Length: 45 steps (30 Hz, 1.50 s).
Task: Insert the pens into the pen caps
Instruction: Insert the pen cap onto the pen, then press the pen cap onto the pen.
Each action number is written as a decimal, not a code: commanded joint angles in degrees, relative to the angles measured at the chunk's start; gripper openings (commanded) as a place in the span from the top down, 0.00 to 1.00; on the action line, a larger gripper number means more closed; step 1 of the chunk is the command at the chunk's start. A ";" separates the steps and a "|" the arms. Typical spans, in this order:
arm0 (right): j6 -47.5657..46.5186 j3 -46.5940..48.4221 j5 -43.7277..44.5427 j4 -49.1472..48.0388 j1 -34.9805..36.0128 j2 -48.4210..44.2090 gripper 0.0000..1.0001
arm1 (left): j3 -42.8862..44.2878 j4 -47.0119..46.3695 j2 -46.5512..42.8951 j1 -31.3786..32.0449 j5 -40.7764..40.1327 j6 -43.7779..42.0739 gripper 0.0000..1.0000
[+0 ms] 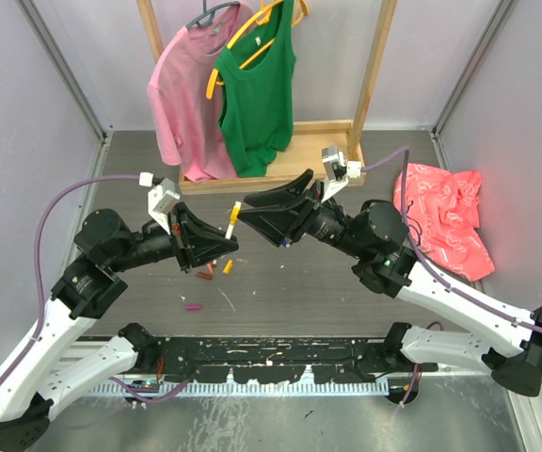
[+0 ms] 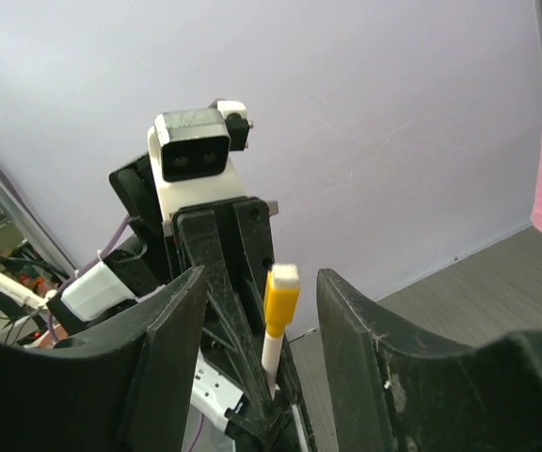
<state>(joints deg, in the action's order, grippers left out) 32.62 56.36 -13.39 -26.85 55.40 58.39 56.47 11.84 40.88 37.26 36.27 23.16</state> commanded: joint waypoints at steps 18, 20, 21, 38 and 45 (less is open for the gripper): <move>-0.09 3.88 -0.59 -3.45 0.21 4.68 0.58 | 1.36 -2.78 -0.81 -0.26 0.82 0.53 1.00; 0.03 3.57 -0.44 -3.47 0.18 4.67 0.62 | 1.36 -2.79 -0.78 -0.25 0.74 0.52 1.00; 0.08 3.48 -0.35 -3.40 0.16 4.70 0.64 | 1.41 -2.78 -0.80 -0.30 0.73 0.58 1.00; 3.03 -1.75 -1.32 -2.29 1.51 5.30 1.00 | 3.98 -5.34 0.76 -0.27 -4.29 4.19 1.00; 4.89 -5.53 2.23 -1.25 6.29 4.43 1.00 | 12.09 -5.40 2.90 -0.25 -3.30 4.35 1.00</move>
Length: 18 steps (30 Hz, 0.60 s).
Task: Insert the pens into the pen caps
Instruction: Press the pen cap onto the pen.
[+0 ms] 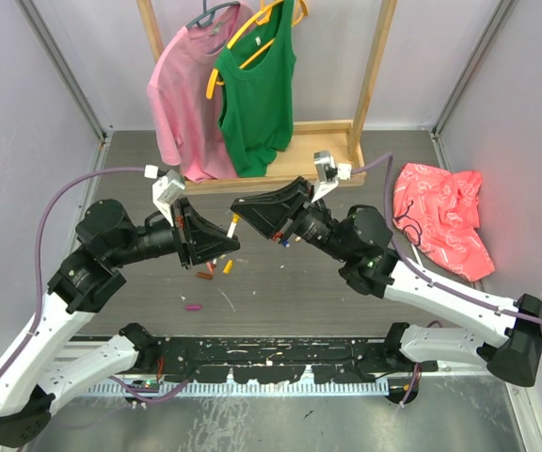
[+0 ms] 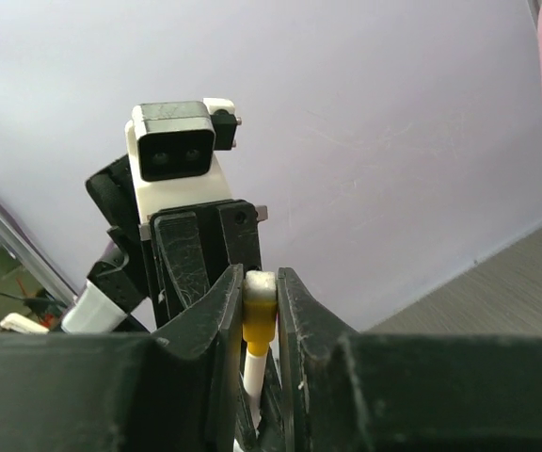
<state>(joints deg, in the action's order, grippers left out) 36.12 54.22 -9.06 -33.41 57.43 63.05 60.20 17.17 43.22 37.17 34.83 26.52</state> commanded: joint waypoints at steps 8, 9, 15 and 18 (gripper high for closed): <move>2.27 -4.60 1.81 6.94 12.07 0.93 1.00 | 12.87 -11.94 1.10 -0.19 -4.44 -1.62 1.00; 2.24 -4.84 2.34 6.94 12.98 1.34 1.00 | 13.18 -12.32 1.22 -0.17 -4.50 -1.58 1.00; 2.38 -6.99 6.81 7.49 18.38 3.20 1.00 | 14.18 -14.26 1.06 -0.17 -5.39 -1.64 1.00; 2.15 -7.16 9.26 7.48 21.35 4.76 1.00 | 14.64 -14.52 1.50 -0.18 -4.94 -1.43 1.00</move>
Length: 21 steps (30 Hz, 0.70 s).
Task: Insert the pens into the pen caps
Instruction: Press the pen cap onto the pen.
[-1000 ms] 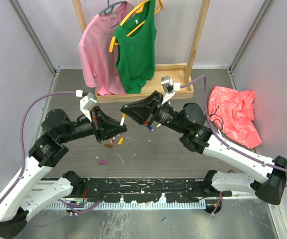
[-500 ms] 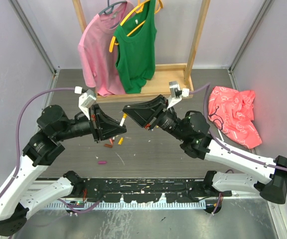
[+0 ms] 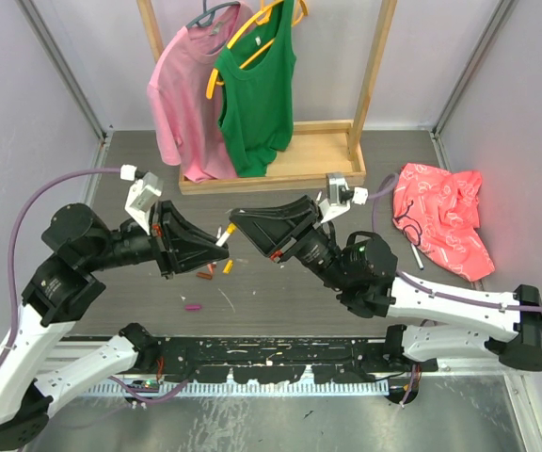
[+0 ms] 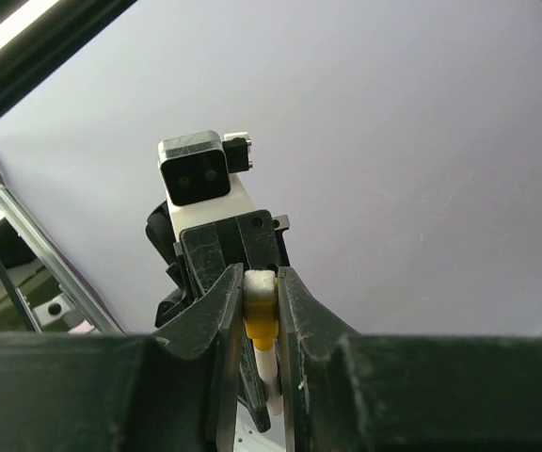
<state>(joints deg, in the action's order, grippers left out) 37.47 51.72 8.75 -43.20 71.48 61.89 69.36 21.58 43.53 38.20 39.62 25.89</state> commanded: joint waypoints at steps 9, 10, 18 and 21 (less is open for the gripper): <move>-0.83 -5.96 -4.54 16.59 12.30 12.07 1.00 | 5.99 -20.77 1.96 -1.19 -9.19 0.63 1.00; -1.07 -6.69 -4.07 16.52 12.52 12.34 1.00 | 6.05 -20.88 2.02 -1.22 -9.09 0.77 1.00; -6.53 -5.83 1.26 21.90 16.74 15.48 1.00 | 6.54 -20.27 2.70 -1.19 -9.02 0.74 1.00; -6.78 -6.27 2.27 22.15 17.72 16.34 1.00 | 6.75 -19.97 2.62 -1.20 -9.18 0.61 1.00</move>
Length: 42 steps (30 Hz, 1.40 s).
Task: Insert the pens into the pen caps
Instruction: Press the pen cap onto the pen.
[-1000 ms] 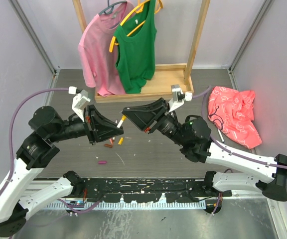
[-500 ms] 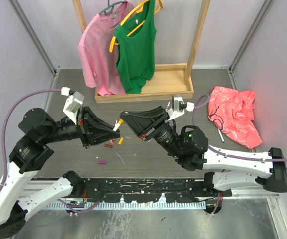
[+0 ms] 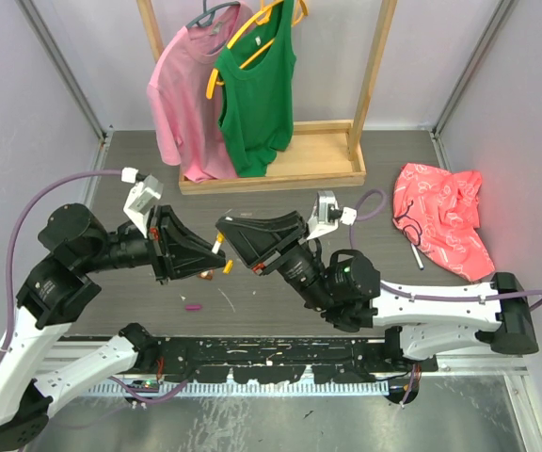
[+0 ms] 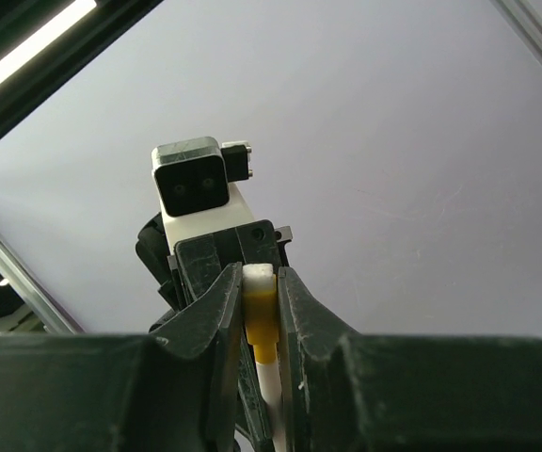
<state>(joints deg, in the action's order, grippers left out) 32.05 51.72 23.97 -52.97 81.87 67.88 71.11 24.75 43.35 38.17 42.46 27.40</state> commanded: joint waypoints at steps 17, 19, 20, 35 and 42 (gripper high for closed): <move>-9.08 -3.81 -0.94 40.79 6.94 0.08 1.00 | 6.35 -16.80 1.63 -1.17 -12.62 -3.29 1.00; -10.73 -2.42 -0.15 41.84 6.45 -1.16 1.00 | 5.94 -16.48 1.28 -1.19 -12.42 -3.27 1.00; -11.62 -1.63 0.07 42.50 6.31 -1.72 1.00 | 5.88 -16.23 1.19 -1.17 -12.28 -3.21 1.00; -16.40 6.92 -1.65 39.30 5.62 -1.76 0.74 | 5.70 -12.42 1.21 -1.17 -9.70 -3.08 1.00; -17.45 10.53 -2.92 42.23 5.37 -2.91 0.65 | 2.71 -9.01 -0.53 -1.18 -9.30 -3.69 1.00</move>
<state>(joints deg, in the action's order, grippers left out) 16.58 62.37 28.03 -22.33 85.38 63.75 72.44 26.72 43.94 37.67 37.87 24.23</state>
